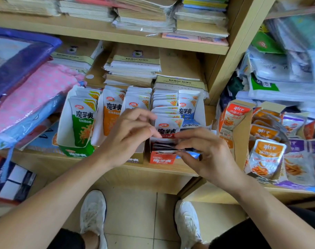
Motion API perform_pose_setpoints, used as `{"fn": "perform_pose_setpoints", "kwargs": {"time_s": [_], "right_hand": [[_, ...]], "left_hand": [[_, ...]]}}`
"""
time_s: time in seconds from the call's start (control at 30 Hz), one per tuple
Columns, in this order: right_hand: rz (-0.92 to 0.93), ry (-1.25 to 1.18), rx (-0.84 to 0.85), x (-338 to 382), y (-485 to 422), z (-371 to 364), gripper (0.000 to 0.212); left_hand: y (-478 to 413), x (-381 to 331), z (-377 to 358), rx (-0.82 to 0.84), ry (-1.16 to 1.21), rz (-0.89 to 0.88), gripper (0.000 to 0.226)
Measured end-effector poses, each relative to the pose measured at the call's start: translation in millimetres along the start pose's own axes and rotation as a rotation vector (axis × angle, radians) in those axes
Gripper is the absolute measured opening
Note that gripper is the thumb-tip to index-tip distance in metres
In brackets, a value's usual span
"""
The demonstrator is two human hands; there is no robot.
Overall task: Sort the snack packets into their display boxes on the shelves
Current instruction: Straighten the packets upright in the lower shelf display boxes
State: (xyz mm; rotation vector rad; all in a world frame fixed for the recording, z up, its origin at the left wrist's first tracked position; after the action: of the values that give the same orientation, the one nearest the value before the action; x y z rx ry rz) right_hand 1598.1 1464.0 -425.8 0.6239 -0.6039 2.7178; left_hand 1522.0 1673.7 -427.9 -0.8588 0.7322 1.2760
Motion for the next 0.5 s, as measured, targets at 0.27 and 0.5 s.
{"fn": "perform_pose_setpoints", "kwargs": {"time_s": [0.27, 0.5], "right_hand": [[-0.136, -0.134, 0.023, -1.6, 3.0, -3.3, 0.058], [-0.102, 0.060, -0.011, -4.5, 0.9, -1.3, 0.036]], "left_hand": [[0.3, -6.5, 2.1, -0.006, 0.153, -0.031, 0.034], [0.2, -0.2, 2.5, -0.045, -0.010, -0.003, 0.036]]}}
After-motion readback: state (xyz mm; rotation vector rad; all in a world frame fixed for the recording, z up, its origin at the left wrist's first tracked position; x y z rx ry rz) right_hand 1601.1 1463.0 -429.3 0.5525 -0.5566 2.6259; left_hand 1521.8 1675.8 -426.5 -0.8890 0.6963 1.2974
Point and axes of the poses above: each hand's wrist, its own y-axis away from the middle knuckle, its own z-axis out of the back of the hand, x = y × z, the point moved 4 cm from there along -y, towards the middle knuckle, and after that the axes turned 13 degrees about x, right-handed, at the moved point
